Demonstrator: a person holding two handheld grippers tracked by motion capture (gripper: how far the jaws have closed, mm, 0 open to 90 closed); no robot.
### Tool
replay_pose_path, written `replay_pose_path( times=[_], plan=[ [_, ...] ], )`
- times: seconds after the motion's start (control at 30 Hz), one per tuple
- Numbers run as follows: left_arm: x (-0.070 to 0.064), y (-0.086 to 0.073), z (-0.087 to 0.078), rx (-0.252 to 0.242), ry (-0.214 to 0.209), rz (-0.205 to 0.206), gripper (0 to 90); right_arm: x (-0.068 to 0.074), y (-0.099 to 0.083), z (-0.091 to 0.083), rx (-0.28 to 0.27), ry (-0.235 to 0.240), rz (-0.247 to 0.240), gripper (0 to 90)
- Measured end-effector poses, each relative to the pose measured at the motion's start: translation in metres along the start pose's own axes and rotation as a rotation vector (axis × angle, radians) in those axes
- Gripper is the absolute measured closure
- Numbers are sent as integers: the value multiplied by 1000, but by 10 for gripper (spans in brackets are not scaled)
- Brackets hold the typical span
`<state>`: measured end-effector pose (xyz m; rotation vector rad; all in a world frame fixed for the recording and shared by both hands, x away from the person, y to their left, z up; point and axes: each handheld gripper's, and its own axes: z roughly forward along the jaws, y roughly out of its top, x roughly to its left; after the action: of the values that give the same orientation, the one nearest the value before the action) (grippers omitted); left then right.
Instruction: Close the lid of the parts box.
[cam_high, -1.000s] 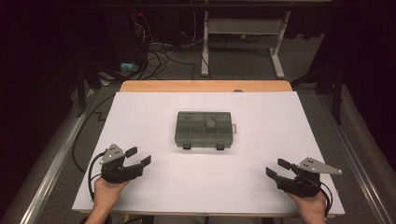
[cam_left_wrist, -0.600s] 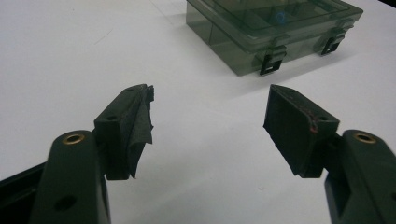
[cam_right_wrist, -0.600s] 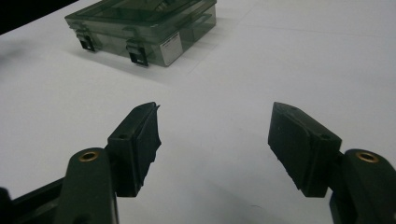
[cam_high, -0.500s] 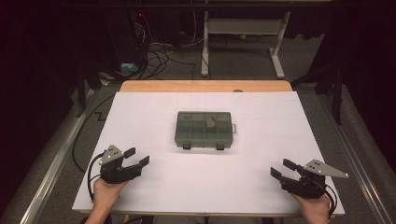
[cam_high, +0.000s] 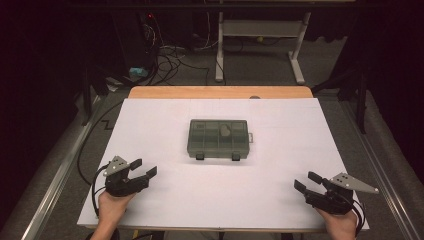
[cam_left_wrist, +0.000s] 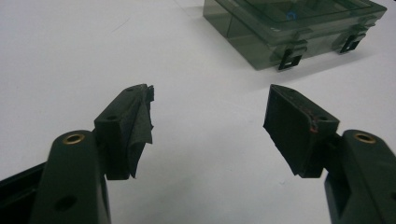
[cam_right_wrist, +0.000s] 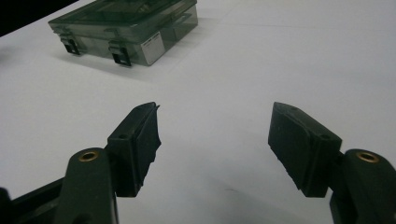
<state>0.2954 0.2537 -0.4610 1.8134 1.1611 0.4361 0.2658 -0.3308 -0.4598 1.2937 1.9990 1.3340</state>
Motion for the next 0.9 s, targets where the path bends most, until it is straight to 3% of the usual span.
replay_pose_path(
  times=[0.57, 0.9],
  plan=[
    [8, -8, 0, 13, -3, -50, 327, -8, -4, -3, -6, -29, 46, 323],
    [9, -9, 2, 25, -11, -58, 327, -8, -4, -2, 1, -25, 54, 310]
  ],
)
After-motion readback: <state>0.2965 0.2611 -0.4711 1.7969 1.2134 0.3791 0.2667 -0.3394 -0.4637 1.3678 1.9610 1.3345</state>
